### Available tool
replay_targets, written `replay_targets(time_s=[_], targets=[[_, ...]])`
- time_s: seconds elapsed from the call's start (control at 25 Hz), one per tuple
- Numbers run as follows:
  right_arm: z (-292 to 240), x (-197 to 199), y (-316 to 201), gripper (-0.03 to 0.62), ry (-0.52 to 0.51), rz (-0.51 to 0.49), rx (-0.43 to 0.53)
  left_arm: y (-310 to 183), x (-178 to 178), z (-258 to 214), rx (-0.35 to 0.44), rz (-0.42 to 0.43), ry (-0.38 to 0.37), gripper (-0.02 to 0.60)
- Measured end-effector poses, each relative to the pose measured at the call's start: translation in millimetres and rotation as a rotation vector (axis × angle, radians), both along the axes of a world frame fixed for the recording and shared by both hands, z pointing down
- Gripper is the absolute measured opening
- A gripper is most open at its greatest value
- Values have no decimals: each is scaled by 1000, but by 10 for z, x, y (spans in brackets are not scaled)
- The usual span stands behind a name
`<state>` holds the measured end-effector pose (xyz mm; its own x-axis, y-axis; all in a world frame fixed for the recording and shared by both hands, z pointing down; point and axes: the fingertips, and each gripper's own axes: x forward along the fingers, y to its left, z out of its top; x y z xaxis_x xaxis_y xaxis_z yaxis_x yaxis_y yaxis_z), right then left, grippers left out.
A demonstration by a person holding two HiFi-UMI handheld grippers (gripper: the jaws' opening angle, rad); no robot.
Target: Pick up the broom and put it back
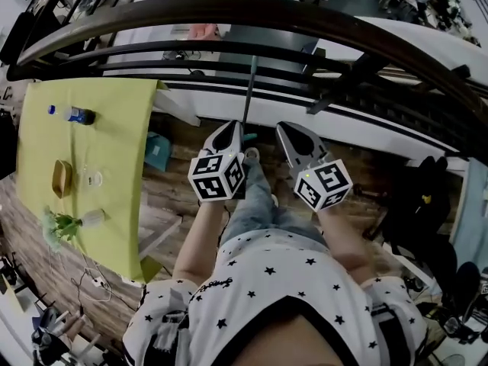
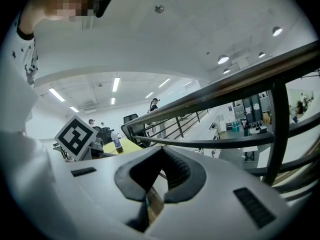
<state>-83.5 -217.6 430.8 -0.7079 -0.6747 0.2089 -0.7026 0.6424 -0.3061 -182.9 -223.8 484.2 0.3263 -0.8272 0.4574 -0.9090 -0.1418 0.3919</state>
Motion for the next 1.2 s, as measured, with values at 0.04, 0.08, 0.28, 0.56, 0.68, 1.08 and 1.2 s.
replay_targets(time_s=[0.04,0.08,0.28,0.56,0.68,1.08,1.2], targets=[[36,-9,-52,-6,3,5,-3,-70,-11,45,-3,2,1,12],[75,-17,-98,-6,7,8,-6,-138,-21,94,-6,4,2,12],[289,-5,-257,-6,19,41,-26,-420,-18,373,-13,31,9,12],[486,78,-497,-6,33,93,-48,-825,68,716,-20,70,10,12],[615,45,-697,-6,36,115,-60,-1113,31,896,-20,81,7,12],[898,67,-935,-6,45,150,-91,-1772,158,1234,33,115,-47,14],[981,95,-967,-6,44,161,-107,-1933,220,1364,37,140,-56,52]])
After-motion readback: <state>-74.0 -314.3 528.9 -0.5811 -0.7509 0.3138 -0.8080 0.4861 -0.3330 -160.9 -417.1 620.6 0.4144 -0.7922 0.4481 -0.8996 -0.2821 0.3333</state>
